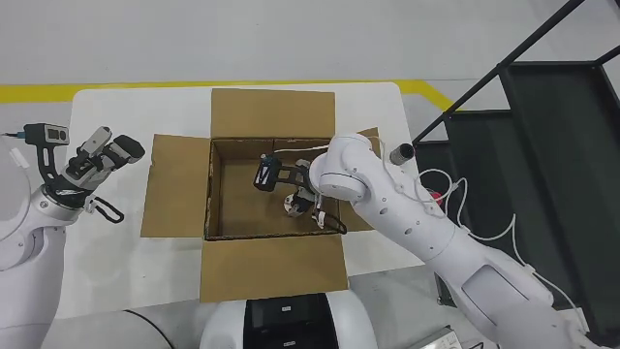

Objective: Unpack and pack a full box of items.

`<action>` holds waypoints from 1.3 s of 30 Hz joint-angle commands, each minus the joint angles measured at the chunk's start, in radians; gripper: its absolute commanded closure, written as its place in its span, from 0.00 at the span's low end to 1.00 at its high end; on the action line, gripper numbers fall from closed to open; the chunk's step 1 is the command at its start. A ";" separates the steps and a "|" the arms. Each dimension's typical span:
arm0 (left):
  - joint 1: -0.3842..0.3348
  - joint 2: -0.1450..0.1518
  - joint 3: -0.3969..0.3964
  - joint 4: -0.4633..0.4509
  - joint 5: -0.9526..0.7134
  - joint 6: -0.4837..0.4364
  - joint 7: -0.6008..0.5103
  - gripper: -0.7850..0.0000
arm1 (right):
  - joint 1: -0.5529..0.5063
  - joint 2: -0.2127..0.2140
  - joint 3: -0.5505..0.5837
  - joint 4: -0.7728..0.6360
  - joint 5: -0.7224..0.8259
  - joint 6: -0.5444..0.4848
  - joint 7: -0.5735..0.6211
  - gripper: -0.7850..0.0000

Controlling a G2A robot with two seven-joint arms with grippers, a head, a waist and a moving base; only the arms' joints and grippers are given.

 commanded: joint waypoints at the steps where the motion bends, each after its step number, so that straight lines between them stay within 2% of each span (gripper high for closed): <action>1: 0.000 0.000 0.000 0.000 0.000 0.000 0.000 0.00 | 0.000 0.000 0.000 0.000 0.000 0.000 0.000 0.00; 27: 0.000 0.000 0.000 0.000 0.000 0.000 0.000 0.00 | 0.000 0.000 0.000 0.000 0.000 0.000 0.000 0.00; 39: 0.000 0.000 0.000 0.000 0.000 0.000 0.000 0.00 | 0.037 -0.029 -0.103 0.179 -0.017 -0.058 -0.097 0.00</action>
